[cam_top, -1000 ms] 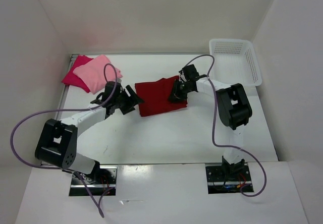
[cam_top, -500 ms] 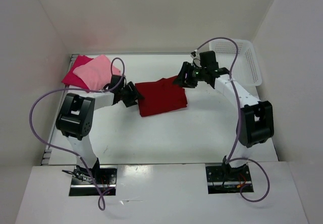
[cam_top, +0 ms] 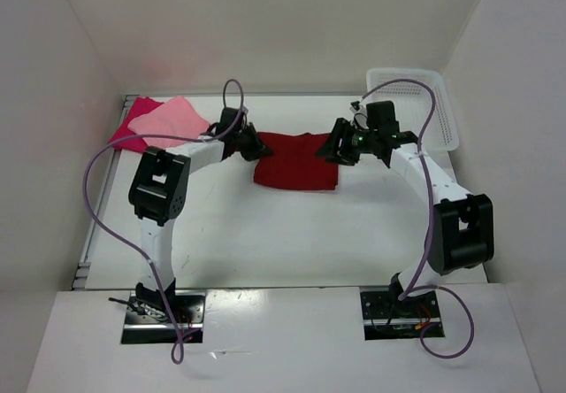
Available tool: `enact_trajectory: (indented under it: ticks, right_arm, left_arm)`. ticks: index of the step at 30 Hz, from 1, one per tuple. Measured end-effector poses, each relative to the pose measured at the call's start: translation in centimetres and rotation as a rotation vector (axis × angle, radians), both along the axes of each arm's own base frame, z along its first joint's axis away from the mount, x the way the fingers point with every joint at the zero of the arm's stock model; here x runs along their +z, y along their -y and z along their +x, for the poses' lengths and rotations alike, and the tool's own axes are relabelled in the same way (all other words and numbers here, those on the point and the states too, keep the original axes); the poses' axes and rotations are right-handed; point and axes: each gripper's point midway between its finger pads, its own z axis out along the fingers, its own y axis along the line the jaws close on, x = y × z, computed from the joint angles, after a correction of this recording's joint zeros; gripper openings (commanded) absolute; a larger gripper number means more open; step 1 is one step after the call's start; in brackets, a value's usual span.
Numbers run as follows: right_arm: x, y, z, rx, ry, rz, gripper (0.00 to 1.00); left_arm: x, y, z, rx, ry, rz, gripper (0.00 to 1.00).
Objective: Fold and stack the t-shirts
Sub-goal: Put the neatly folded tshirt into the corner of the board with the left arm
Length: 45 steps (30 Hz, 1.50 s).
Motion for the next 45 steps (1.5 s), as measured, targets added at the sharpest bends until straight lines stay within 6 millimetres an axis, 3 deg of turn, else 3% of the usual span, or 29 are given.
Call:
enact_trajectory:
  ticks: [4,7,9,12,13,14,16,17,18,20,21,23,26,29,33,36,37,38,39,42,45]
  right_arm:
    - [-0.2,0.8,-0.6,-0.016,-0.01,0.003,0.56]
    - [0.1,1.5,-0.4,-0.033,-0.001,0.004,0.56]
    - [0.2,1.7,-0.4,-0.036,0.001,0.003,0.56]
    - [0.1,1.8,-0.4,-0.036,0.0,0.002,0.57]
    - [0.0,1.8,-0.5,-0.033,-0.001,0.002,0.57]
    - [0.0,1.7,-0.6,-0.028,-0.005,0.004,0.57]
    - [0.0,1.7,-0.8,-0.018,-0.007,0.007,0.57]
    - [0.0,1.6,-0.9,-0.011,-0.007,0.01,0.57]
    - [0.0,1.5,-0.9,-0.006,-0.007,0.012,0.57]
    - [0.1,1.4,-1.2,0.01,-0.01,0.02,0.57]
    - [0.0,1.3,-1.4,0.018,-0.01,0.023,0.57]
    - [-0.2,1.2,-1.7,0.035,-0.017,0.029,0.57]
    - [-0.8,1.1,-2.4,0.052,-0.039,0.036,0.57]
    - [-1.2,0.9,-2.9,0.062,-0.056,0.045,0.57]
    - [-2.2,0.9,-3.6,0.07,-0.088,0.051,0.57]
    - [-3.1,1.0,-4.1,0.063,-0.111,0.046,0.64]
    - [-3.4,1.1,-4.2,0.059,-0.118,0.043,0.68]
    - [-3.7,1.2,-4.2,0.05,-0.126,0.035,0.95]
    - [-4.1,1.3,-4.3,0.039,-0.137,0.03,1.0]
    - [-4.8,1.6,-4.3,0.018,-0.149,0.01,1.0]
    - [-5.2,1.6,-4.2,-0.003,-0.153,-0.017,1.0]
  left_arm:
    - [7.4,0.7,4.5,-0.008,0.149,-0.036,0.0]
    - [14.0,-1.2,8.0,0.024,0.284,-0.075,0.0]
    - [17.2,-4.9,9.5,0.078,0.356,-0.07,0.0]
    - [20.6,-13.8,10.6,0.226,0.416,-0.046,0.07]
    - [21.2,-16.9,10.5,0.281,0.429,-0.036,0.18]
    - [21.3,-20.6,10.0,0.352,0.432,-0.023,0.48]
    - [20.7,-27.7,8.1,0.511,0.426,-0.009,0.56]
    - [19.3,-31.8,6.1,0.626,0.409,-0.008,0.61]
    - [17.7,-35.0,3.7,0.73,0.369,-0.01,0.81]
    - [13.5,-39.6,-0.8,0.905,0.272,0.008,1.0]
    - [11.5,-40.9,-2.7,0.969,0.211,0.014,1.0]
    - [9.0,-40.9,-4.4,1.004,0.122,0.01,1.0]
    - [8.3,-38.2,-5.5,0.974,0.095,-0.002,1.0]
    - [9.9,-36.0,-8.0,0.961,0.12,0.004,1.0]
    - [14.1,-35.6,-9.5,0.965,0.222,0.009,1.0]
    - [13.2,-34.0,-10.3,0.898,0.219,-0.003,1.0]
    - [11.9,-32.8,-10.7,0.856,0.184,0.002,1.0]
    - [10.6,-31.2,-11.2,0.807,0.14,0.004,1.0]
    - [9.4,-29.4,-11.7,0.747,0.1,0.009,1.0]
    - [7.1,-23.9,-13.5,0.548,0.028,0.028,1.0]
    - [6.7,-20.4,-15.7,0.421,0.007,0.031,1.0]
